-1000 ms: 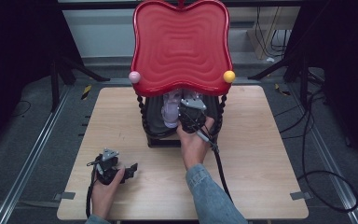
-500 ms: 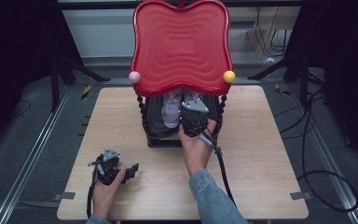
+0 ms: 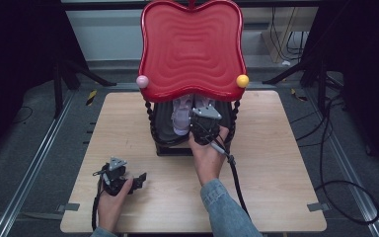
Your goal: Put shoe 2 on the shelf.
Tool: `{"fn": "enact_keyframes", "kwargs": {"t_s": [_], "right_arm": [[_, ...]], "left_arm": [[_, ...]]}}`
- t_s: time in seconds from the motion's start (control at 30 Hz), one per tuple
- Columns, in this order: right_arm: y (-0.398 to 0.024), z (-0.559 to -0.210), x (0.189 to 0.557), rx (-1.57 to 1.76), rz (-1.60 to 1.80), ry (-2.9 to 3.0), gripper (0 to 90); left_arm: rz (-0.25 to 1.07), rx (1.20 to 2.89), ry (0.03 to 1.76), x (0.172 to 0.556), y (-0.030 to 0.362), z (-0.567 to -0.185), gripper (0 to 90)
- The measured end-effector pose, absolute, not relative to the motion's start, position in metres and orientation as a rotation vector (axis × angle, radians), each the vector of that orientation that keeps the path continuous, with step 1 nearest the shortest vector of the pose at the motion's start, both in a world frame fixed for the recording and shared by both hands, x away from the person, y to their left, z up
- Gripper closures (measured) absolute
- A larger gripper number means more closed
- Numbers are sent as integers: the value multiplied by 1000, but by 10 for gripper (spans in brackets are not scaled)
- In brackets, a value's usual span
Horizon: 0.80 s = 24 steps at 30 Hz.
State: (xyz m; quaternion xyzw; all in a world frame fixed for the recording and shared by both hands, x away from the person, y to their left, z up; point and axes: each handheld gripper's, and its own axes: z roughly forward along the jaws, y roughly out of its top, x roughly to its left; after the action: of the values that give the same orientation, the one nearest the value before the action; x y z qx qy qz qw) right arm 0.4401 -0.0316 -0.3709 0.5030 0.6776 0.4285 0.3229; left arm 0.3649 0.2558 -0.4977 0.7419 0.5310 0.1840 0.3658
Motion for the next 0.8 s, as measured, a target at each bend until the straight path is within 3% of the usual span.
{"fn": "enact_keyframes", "kwargs": {"t_s": [0.17, 0.5, 0.63, 0.8], "right_arm": [[-36, -370, 432, 1306, 1144, 1789, 608], [-52, -372, 394, 1194, 1169, 1869, 225], [-67, -383, 376, 1196, 1159, 1938, 132], [-95, -405, 357, 1170, 1130, 1990, 89]], "left_arm": [[475, 1906, 1364, 364, 255, -498, 98], [501, 1920, 1357, 365, 258, -498, 91], [520, 1937, 1359, 365, 258, -499, 78], [523, 1938, 1373, 367, 261, -501, 71]]}}
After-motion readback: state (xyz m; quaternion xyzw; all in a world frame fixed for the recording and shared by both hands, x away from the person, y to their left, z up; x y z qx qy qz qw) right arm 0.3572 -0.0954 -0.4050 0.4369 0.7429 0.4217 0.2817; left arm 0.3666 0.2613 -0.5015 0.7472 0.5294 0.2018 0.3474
